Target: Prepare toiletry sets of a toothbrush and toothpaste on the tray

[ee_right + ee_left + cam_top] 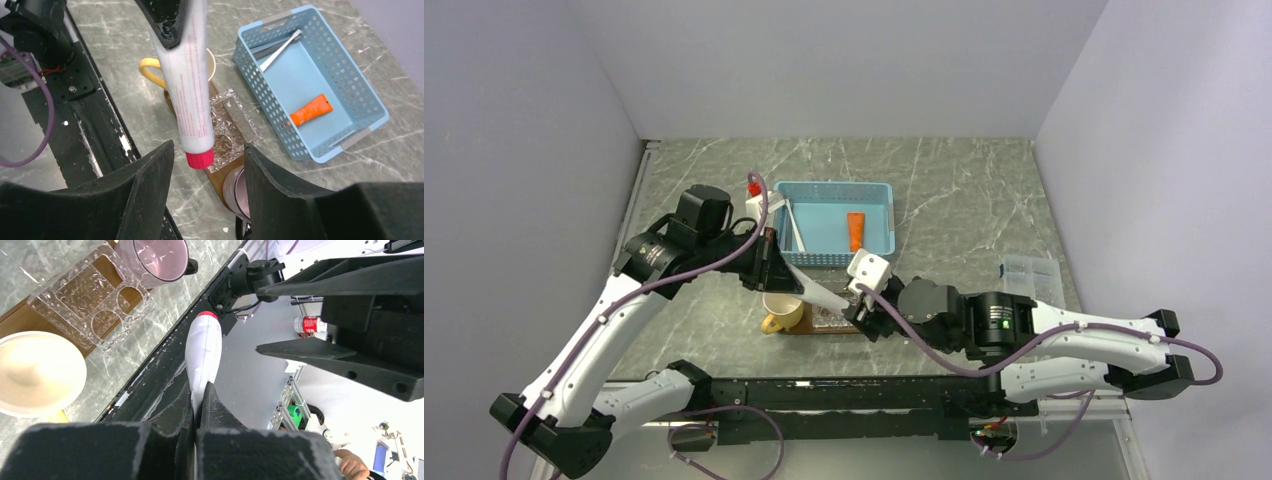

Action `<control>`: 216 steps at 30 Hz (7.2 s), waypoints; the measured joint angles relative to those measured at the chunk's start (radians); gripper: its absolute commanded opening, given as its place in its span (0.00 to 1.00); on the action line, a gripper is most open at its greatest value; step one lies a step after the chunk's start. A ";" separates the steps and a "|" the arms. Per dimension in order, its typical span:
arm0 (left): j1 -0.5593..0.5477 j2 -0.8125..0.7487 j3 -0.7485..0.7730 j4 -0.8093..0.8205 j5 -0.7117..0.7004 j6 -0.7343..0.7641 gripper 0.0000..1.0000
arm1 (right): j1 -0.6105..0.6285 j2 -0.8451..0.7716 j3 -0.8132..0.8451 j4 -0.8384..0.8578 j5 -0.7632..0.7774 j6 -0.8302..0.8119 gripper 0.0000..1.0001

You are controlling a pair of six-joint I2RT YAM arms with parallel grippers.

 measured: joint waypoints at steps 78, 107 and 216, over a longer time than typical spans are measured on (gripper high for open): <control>-0.472 0.553 0.478 -0.322 -0.924 0.103 0.00 | -0.650 0.026 -0.233 -0.167 -0.104 0.526 0.58; -0.472 0.566 0.353 -0.232 -0.935 0.105 0.00 | -0.655 0.026 -0.249 -0.156 -0.106 0.526 0.58; -0.464 -0.218 -0.096 0.082 -1.235 0.149 0.99 | -0.730 0.811 0.360 -0.086 -0.158 0.472 0.66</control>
